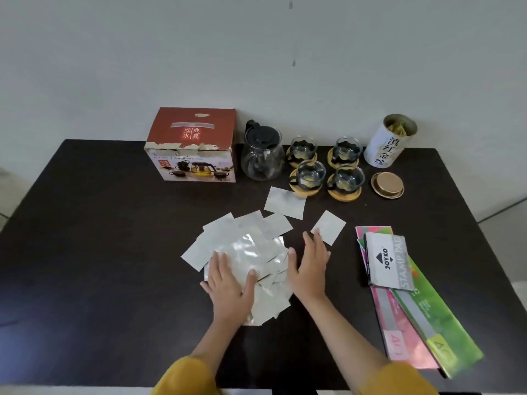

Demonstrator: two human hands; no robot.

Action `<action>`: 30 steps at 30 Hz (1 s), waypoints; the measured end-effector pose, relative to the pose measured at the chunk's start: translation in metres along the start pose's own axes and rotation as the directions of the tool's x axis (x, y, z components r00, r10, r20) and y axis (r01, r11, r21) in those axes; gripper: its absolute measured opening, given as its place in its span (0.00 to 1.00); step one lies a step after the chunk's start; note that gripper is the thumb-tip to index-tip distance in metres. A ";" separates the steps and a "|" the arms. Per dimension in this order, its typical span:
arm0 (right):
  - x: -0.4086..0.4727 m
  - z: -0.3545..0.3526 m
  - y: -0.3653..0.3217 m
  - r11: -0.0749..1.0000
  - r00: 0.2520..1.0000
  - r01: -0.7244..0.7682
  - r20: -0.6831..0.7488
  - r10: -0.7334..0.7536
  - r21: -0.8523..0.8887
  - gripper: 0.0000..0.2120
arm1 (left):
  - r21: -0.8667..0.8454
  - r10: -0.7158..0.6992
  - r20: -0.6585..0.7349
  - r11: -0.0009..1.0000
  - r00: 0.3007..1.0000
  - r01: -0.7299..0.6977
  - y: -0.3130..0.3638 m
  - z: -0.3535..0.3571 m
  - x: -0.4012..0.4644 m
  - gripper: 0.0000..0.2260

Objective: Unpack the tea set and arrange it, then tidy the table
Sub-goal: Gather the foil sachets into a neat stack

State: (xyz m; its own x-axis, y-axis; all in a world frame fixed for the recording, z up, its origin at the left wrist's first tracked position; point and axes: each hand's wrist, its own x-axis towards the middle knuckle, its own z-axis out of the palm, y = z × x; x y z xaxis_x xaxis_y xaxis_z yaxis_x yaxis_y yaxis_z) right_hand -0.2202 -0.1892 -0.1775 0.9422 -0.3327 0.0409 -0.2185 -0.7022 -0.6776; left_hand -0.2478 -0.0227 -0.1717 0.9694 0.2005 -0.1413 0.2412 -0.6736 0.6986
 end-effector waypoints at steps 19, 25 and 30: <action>0.072 0.015 -0.016 0.977 0.975 0.205 0.101 -0.198 -0.056 0.26 | 0.274 0.024 0.004 0.961 1.000 -0.024 -0.018 -0.001 0.018 0.46; 0.104 0.024 -0.017 0.941 0.892 0.246 0.434 -0.126 -0.233 0.27 | 0.315 0.057 0.047 0.947 0.997 -0.069 -0.019 -0.002 0.015 0.47; 0.058 0.026 -0.022 0.963 0.859 0.238 0.436 -0.268 0.124 0.22 | 0.259 0.058 0.007 0.964 0.998 -0.058 -0.018 -0.001 0.014 0.46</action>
State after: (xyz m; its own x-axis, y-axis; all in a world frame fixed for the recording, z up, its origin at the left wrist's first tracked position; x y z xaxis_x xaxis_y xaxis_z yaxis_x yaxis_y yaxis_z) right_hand -0.1545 -0.1768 -0.1795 0.9788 0.1769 -0.1031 0.0452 -0.6778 -0.7339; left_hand -0.2382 -0.0069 -0.1851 0.9822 0.1557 -0.1055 0.1877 -0.8452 0.5003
